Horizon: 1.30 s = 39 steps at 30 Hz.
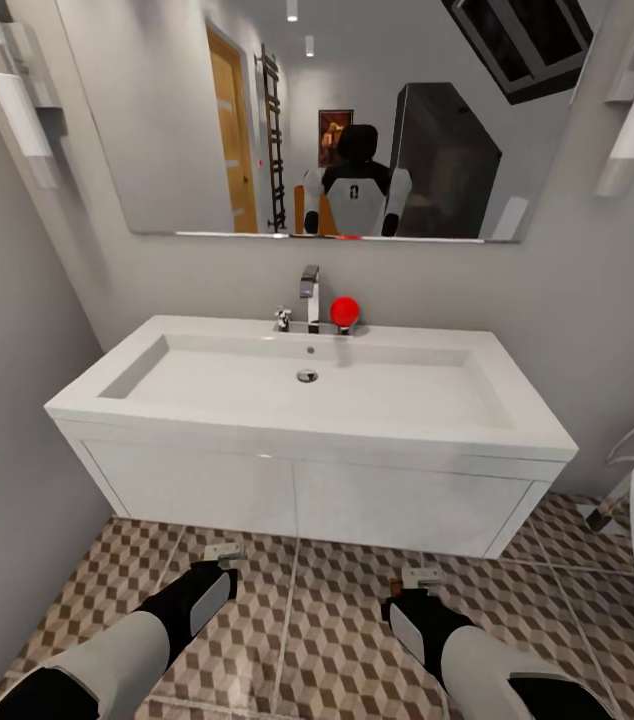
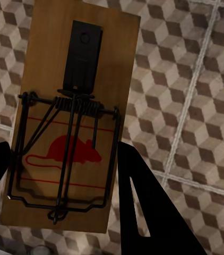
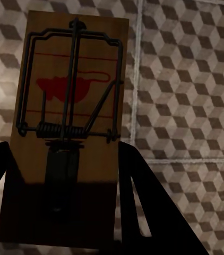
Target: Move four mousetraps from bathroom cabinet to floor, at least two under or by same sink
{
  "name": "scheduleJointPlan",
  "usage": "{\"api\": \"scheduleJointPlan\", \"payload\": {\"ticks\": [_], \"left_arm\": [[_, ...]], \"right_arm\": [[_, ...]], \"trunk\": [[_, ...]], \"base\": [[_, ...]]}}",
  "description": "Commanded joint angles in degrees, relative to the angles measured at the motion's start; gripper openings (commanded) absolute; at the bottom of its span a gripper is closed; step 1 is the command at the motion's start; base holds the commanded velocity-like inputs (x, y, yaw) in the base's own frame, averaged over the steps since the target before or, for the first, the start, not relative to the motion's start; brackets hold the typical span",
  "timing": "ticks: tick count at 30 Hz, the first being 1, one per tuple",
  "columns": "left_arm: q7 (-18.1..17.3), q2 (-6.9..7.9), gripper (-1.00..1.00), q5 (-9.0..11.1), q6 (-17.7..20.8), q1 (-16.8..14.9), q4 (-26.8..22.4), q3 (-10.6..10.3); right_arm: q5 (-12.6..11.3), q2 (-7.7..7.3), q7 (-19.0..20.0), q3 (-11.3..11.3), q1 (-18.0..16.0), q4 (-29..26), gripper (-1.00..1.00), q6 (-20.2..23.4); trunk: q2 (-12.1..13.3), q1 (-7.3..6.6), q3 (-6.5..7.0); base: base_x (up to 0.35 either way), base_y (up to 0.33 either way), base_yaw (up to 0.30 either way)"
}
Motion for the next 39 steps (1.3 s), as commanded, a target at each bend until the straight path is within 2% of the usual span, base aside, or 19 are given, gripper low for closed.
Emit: {"api": "scheduleJointPlan", "payload": {"ticks": [1, 13, 20, 31, 39], "left_arm": [[0.38, 0.05, -1.00, 0.45, 0.25, -0.03, -0.11, -0.48], [0.22, 0.00, -1.00, 0.45, 0.33, 0.06, -0.05, -0.48], [-2.12, 0.00, -1.00, 0.45, 0.33, 0.06, 0.14, -0.48], [-2.30, 0.00, -1.00, 0.45, 0.51, 0.06, 0.22, -0.48], [-2.29, 0.08, -1.00, 0.43, 0.51, 0.06, 0.24, -0.48]], "right_arm": [[0.21, 0.02, -0.11, -0.46, -0.02, -0.12, -1.00, 0.27], [0.29, -0.17, -0.11, -0.46, -0.03, -0.19, -1.00, -0.02], [0.34, -0.18, -0.08, -0.46, -0.02, -0.22, -1.00, -0.30], [0.47, -0.27, 1.16, -0.37, -0.03, -2.26, -1.00, -0.78], [0.54, -0.27, 1.30, -0.21, -0.03, -2.23, -1.00, -3.34]], "trunk": [[-0.44, 0.22, -0.23], [-5.25, 2.86, -2.39], [-8.06, 4.40, -3.64], [-12.47, 6.81, -5.62], [-15.68, 8.57, -7.06]], "base": [[0.000, 0.000, 0.000], [0.000, 0.000, 0.000], [0.000, 0.000, 0.000], [0.000, 0.000, 0.000], [0.000, 0.000, 0.000]]}}
